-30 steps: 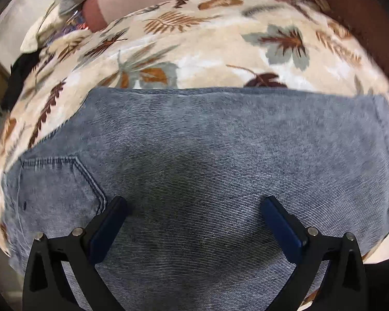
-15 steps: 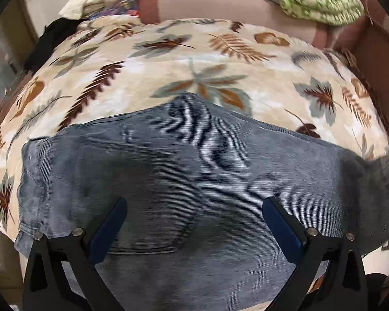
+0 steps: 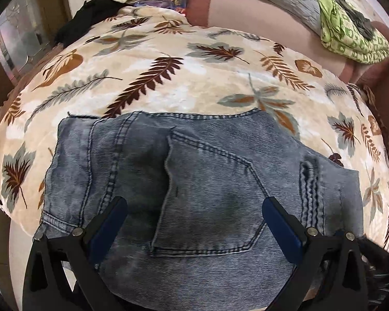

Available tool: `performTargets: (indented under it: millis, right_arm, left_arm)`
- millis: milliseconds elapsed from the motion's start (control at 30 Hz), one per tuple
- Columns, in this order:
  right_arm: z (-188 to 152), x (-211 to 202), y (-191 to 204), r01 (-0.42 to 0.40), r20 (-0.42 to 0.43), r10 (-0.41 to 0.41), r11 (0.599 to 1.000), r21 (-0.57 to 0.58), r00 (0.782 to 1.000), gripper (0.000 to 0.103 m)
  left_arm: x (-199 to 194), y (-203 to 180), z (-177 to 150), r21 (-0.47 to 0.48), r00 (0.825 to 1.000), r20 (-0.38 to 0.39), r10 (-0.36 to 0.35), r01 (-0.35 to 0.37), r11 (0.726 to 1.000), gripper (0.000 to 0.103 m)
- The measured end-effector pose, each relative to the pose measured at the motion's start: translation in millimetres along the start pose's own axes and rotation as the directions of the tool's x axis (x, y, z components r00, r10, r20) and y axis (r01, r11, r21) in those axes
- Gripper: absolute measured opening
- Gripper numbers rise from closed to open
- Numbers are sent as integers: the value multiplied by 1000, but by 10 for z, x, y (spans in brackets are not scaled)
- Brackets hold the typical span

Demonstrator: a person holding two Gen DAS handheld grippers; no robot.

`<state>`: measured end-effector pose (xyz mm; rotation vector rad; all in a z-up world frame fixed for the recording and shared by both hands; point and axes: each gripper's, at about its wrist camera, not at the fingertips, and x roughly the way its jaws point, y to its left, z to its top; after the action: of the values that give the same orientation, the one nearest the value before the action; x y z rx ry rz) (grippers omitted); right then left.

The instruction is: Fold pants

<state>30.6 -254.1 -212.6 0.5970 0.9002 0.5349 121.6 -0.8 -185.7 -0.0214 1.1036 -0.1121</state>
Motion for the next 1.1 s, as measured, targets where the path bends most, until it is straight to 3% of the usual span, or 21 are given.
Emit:
performTargets:
  millis: [100, 200, 267, 300, 400, 500, 567, 633, 667, 733, 833, 1000, 1100]
  right_arm:
    - [35, -259, -117, -54, 140, 45, 997, 57, 989, 68]
    - [72, -382, -284, -8, 219, -22, 991, 137, 976, 67]
    - [94, -377, -413, 39, 248, -89, 980, 197, 965, 51]
    - [104, -373, -462, 66, 243, -119, 975, 214, 963, 37]
    - [175, -307, -666, 174, 226, -242, 942, 287, 944, 28]
    - [221, -297, -755, 220, 212, -286, 932, 287, 935, 28]
    - [265, -113, -822, 251, 145, -301, 925, 285, 943, 28]
    - [259, 86, -908, 250, 48, -275, 922, 297, 960, 29]
    - [259, 78, -919, 254, 66, -285, 920, 298, 956, 26]
    - [271, 17, -915, 229, 82, -264, 927, 295, 961, 26]
    - [194, -141, -845, 163, 119, -203, 947, 278, 972, 26]
    - [-50, -271, -379, 129, 114, -134, 990, 51, 984, 26]
    - [-226, -222, -19, 158, 100, -148, 982, -105, 984, 29]
  left_arm:
    - [5, -22, -45, 6, 1000, -12, -16, 16, 1000, 103]
    - [-39, -157, -118, 39, 999, -8, -46, 46, 998, 103]
    - [-84, -322, -184, 82, 997, -2, -75, 74, 994, 103]
    - [-106, -400, -211, 104, 996, 4, -85, 84, 991, 103]
    - [-140, -707, -307, 190, 994, 16, -108, 103, 976, 103]
    - [-82, -981, -402, 271, 995, 30, -91, 80, 959, 103]
    - [7, -1111, -458, 318, 997, 33, -63, 50, 947, 103]
    - [182, -1219, -533, 382, 999, 34, 20, -31, 923, 103]
    - [266, -1225, -553, 394, 998, 21, 57, -60, 917, 103]
    - [306, -1103, -540, 339, 1000, -10, 14, -10, 941, 103]
    - [268, -904, -433, 285, 999, -33, 31, -21, 958, 103]
    - [-7, -346, -246, 161, 998, 34, 52, -57, 985, 103]
    - [-217, 123, -168, 80, 989, 89, 115, -122, 989, 103]
